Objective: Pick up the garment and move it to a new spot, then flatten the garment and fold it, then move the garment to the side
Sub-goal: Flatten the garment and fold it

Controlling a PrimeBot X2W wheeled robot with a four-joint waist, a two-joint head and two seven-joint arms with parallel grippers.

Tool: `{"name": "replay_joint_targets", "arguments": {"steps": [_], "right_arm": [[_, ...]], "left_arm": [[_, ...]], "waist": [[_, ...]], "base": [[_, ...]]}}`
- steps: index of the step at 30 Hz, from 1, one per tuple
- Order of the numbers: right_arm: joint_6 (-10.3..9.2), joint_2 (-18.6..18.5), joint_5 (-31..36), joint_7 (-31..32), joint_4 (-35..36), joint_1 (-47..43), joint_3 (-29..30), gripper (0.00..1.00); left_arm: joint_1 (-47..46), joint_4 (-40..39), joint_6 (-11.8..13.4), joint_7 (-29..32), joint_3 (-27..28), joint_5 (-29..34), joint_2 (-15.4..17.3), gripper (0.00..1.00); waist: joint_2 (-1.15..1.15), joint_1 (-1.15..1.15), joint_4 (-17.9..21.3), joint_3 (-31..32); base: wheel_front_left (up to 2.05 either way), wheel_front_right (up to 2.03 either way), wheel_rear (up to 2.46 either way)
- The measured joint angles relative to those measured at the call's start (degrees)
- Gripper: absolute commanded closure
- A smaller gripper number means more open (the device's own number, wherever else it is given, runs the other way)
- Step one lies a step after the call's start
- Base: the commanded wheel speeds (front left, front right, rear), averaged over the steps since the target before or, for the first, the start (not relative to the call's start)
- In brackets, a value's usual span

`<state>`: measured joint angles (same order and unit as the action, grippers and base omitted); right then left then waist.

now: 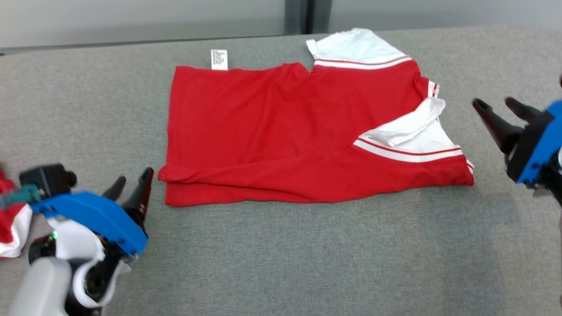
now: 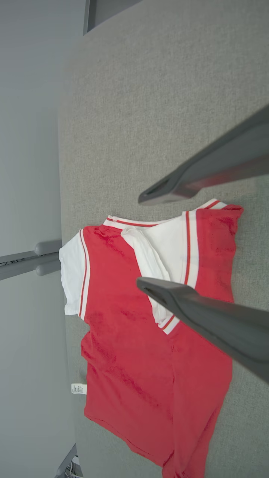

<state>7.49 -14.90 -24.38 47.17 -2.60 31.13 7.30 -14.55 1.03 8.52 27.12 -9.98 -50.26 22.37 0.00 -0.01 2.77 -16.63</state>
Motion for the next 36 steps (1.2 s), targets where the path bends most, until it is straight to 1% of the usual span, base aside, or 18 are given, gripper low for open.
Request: {"name": "replay_joint_targets", "arguments": {"steps": [3,6,8,10,12,14,16,21,26,30,33,36], "right_arm": [[0.00,0.5,1.3,-3.2,1.5,-4.8,3.1,0.00],[0.00,3.2,3.6,-6.9,2.6,-9.3,7.2,0.00],[0.00,4.9,5.2,-9.5,2.6,-11.6,9.3,0.00],[0.00,6.9,6.1,-11.9,2.3,-13.2,10.9,0.00],[0.00,8.0,7.7,-14.4,1.5,-14.3,12.1,0.00],[0.00,9.0,8.5,-16.7,0.6,-14.9,12.6,0.00],[0.00,9.8,9.6,-18.8,-1.1,-15.0,12.7,0.00],[0.00,11.0,11.3,-22.9,-6.8,-14.9,12.4,0.00],[0.00,11.4,11.9,-26.7,-12.5,-12.0,11.2,0.00],[0.00,11.5,12.7,-27.6,-17.3,-9.7,10.5,0.00],[0.00,11.5,13.6,-27.6,-20.9,-8.2,10.4,0.00],[0.00,11.4,14.7,-27.3,-23.9,-7.1,10.6,0.00]], "left_arm": [[2.9,1.2,-1.5,-6.1,-2.1,3.8,-1.3,0.00],[4.5,3.7,-2.5,-11.8,-4.4,8.0,-2.2,0.00],[4.8,6.1,-3.0,-15.2,-7.0,13.3,-1.3,0.00],[4.7,8.5,-2.6,-18.6,-7.9,15.3,-2.4,0.00],[4.4,11.0,-2.3,-20.9,-9.5,17.6,-3.4,0.00],[3.5,13.4,-2.0,-22.7,-10.3,18.1,-5.0,0.00],[2.7,15.9,-1.9,-24.1,-11.1,19.1,-5.8,0.00],[-0.4,21.6,-1.6,-27.6,-11.7,19.8,-8.5,0.00],[-3.5,27.2,-2.5,-29.3,-12.7,20.2,-9.9,0.00],[-5.8,31.2,-2.5,-30.3,-13.0,20.7,-10.6,0.00],[-7.7,33.5,-3.0,-30.8,-13.3,20.6,-11.7,0.00],[-9.1,35.4,-3.5,-31.5,-13.6,20.6,-12.1,0.00]], "waist": [[0.00,0.00,-0.7,1.7],[0.00,0.00,-1.4,2.9],[0.00,0.00,-1.6,3.3],[0.00,0.00,-1.9,3.7],[0.00,0.00,-2.1,3.9],[0.00,0.00,-2.1,4.0],[0.00,0.01,-1.9,3.9],[0.00,0.01,-1.6,3.4],[0.00,0.01,-1.2,2.1],[0.00,0.01,-1.1,0.8],[0.00,0.02,-1.4,-0.2],[0.00,0.02,-1.7,-1.0]], "base": [[0.00,0.00,0.00],[0.00,0.00,0.00],[0.00,0.00,0.00],[0.00,0.00,0.00],[0.00,0.00,0.00],[0.00,0.00,0.00],[0.00,0.00,0.00],[0.00,0.00,0.00],[0.00,0.00,0.00],[0.00,0.00,0.00],[0.00,0.00,0.00],[0.00,0.00,0.00]]}}
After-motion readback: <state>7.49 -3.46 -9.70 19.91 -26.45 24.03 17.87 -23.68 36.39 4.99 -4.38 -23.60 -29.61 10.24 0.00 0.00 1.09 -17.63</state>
